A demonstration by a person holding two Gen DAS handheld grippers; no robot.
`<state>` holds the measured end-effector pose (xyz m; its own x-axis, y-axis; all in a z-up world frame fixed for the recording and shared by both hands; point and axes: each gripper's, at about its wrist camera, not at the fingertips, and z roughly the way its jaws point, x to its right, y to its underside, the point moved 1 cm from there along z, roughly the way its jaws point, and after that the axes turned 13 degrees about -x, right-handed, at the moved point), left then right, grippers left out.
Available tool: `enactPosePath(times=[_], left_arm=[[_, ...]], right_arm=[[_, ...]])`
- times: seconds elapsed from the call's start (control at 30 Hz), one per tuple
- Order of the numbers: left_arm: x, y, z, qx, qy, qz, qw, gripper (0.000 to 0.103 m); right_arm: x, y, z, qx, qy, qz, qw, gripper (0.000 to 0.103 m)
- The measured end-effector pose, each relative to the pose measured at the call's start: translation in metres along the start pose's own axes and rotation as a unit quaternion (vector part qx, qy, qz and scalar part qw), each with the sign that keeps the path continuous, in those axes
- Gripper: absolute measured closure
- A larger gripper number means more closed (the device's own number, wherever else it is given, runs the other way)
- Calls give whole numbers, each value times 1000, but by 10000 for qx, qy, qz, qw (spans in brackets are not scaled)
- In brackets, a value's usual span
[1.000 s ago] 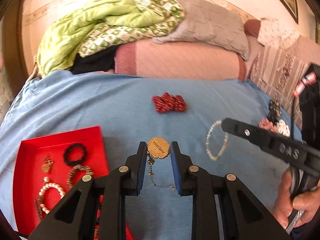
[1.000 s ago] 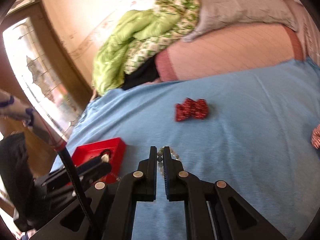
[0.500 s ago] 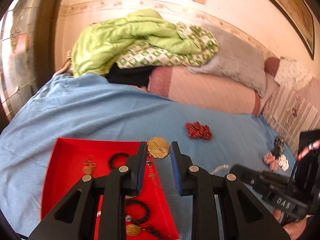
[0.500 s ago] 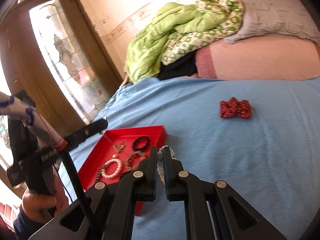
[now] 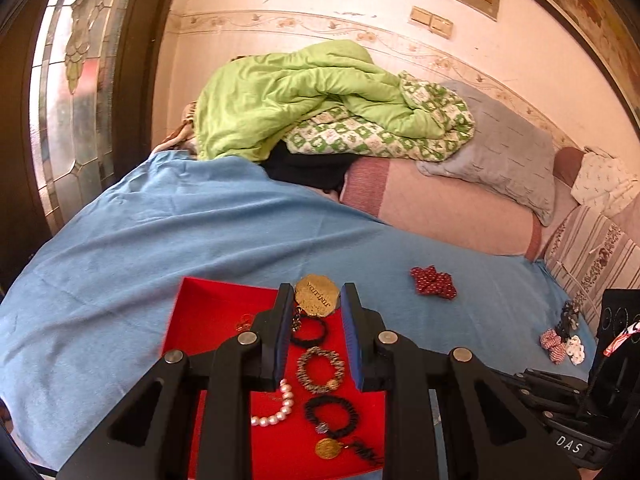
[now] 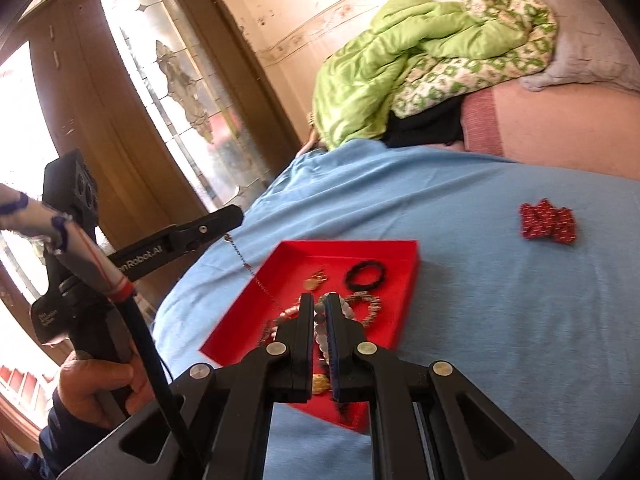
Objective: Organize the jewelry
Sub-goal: 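Carry the pendant and white bracelet over the red tray and open both tools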
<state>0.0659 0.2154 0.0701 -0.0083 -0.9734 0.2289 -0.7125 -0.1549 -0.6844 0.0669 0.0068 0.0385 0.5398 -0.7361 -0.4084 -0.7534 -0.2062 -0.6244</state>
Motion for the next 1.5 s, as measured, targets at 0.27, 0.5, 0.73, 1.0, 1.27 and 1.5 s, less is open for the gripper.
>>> enactPosePath(times=[0.27,0.5,0.73,1.0,1.27,1.5], left_arm=[[-24,18,-9,-98,-189,-136,9997,80],[-39,37,4,-389,-231,-213,9988,80],[-51,48,26,-741,-254,-320,9964,80],[-57,61,53,-1192,-224,-306,9921,80],[-49,69,72,-1522,-374,-61,9876,80],[-49,73,77,-1638,-470,8,9854,80]], right_arm=[[-31,-5,29,-244,-315,-255,9989,97],[-38,0,60,-534,-390,-239,9975,97],[-31,6,87,-812,-388,-75,9959,96],[-28,12,109,-1050,-411,38,9936,96],[-18,17,118,-1199,-215,180,9924,96],[-10,19,120,-1233,-50,264,9920,96]])
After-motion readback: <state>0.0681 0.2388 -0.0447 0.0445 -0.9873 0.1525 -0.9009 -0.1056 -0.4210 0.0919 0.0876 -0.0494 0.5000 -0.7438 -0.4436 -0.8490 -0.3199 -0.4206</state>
